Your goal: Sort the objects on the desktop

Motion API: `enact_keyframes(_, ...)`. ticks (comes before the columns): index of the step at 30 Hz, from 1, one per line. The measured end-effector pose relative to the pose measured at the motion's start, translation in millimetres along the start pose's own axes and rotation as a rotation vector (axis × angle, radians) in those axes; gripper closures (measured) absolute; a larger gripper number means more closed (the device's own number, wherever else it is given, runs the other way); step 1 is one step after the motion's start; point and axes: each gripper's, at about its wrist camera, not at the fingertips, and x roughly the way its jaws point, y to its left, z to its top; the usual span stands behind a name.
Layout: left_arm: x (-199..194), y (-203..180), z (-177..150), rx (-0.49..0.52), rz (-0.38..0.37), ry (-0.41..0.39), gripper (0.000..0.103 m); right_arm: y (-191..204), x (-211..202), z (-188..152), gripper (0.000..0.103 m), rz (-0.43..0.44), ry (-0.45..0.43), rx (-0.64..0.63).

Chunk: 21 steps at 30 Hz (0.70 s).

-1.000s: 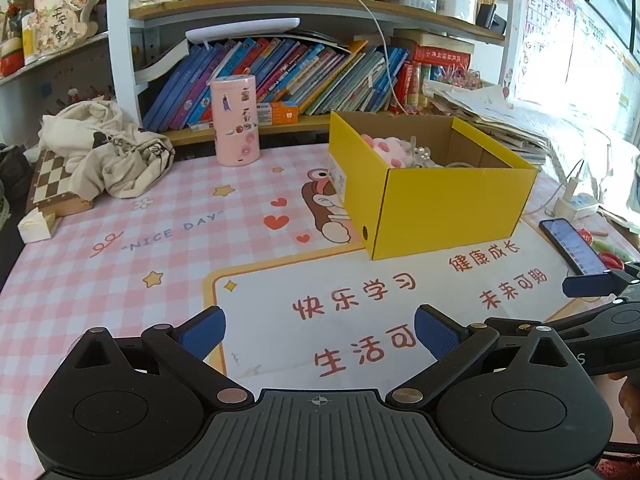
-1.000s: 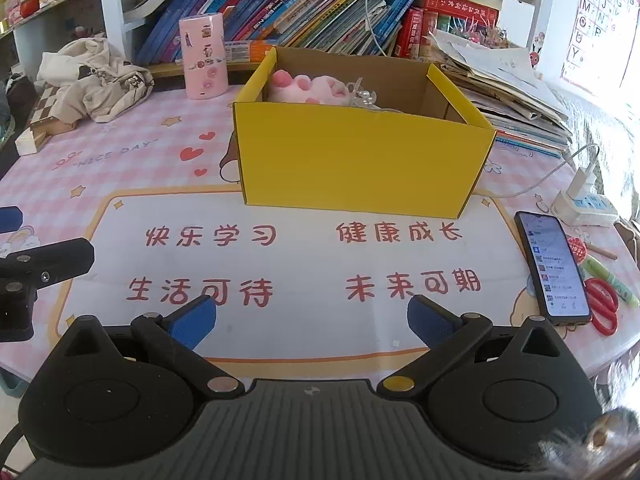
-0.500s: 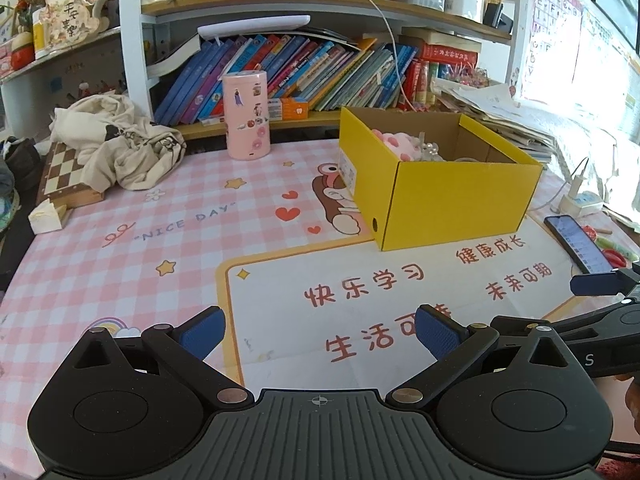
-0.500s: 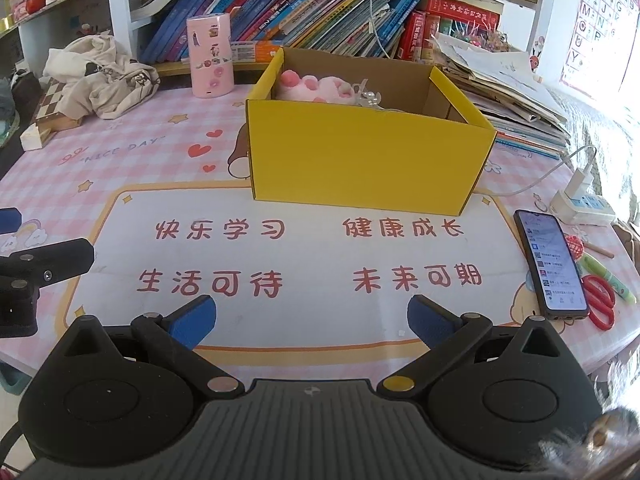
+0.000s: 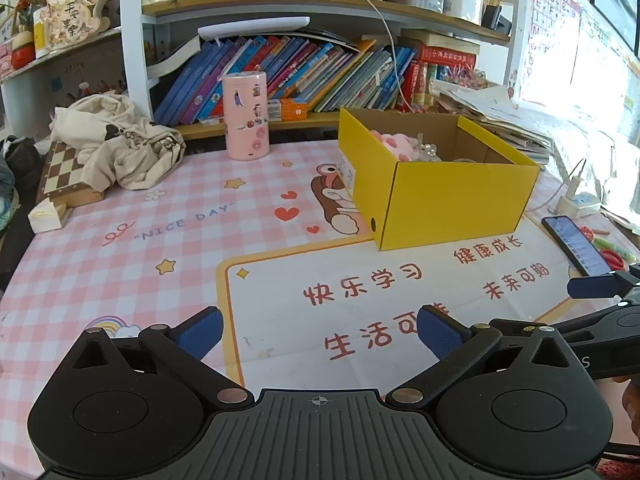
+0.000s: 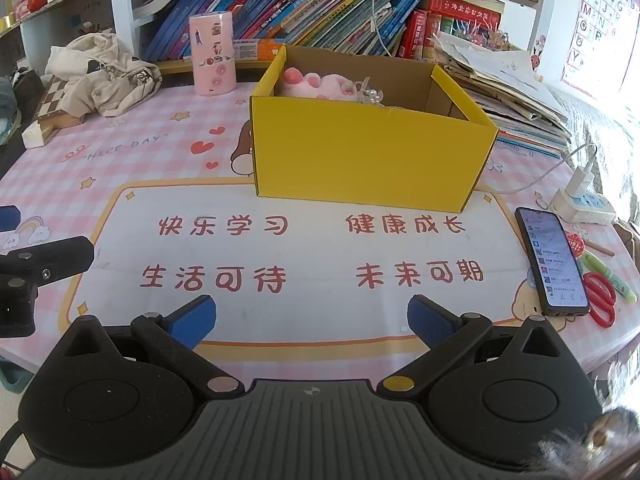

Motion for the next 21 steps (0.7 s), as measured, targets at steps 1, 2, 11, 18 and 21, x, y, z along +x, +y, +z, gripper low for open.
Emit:
enact_keyframes(1, 0.0, 0.2, 0.0, 0.000, -0.001, 0.001, 0.000, 0.0, 0.1, 0.1, 0.000, 0.000, 0.001, 0.001)
enact_keyframes(2, 0.1, 0.2, 0.1, 0.000, -0.001, 0.002, 0.000, 0.0, 0.4, 0.3, 0.000, 0.000, 0.002, 0.001)
enact_keyframes(11, 2.6, 0.6, 1.2, -0.001, 0.000, 0.007, 0.000, -0.6, 2.0, 1.4, 0.000, 0.002, 0.001, -0.002)
enact_keyframes(18, 4.4, 2.1, 0.3, -0.009, -0.002, 0.017, 0.000, -5.5, 4.5, 3.3, 0.000, 0.008, 0.003, -0.009)
enact_keyframes(21, 4.3, 2.7, -0.3, -0.013, -0.005, 0.018, 0.000, -4.6, 4.4, 2.8, 0.000, 0.008, 0.004, -0.008)
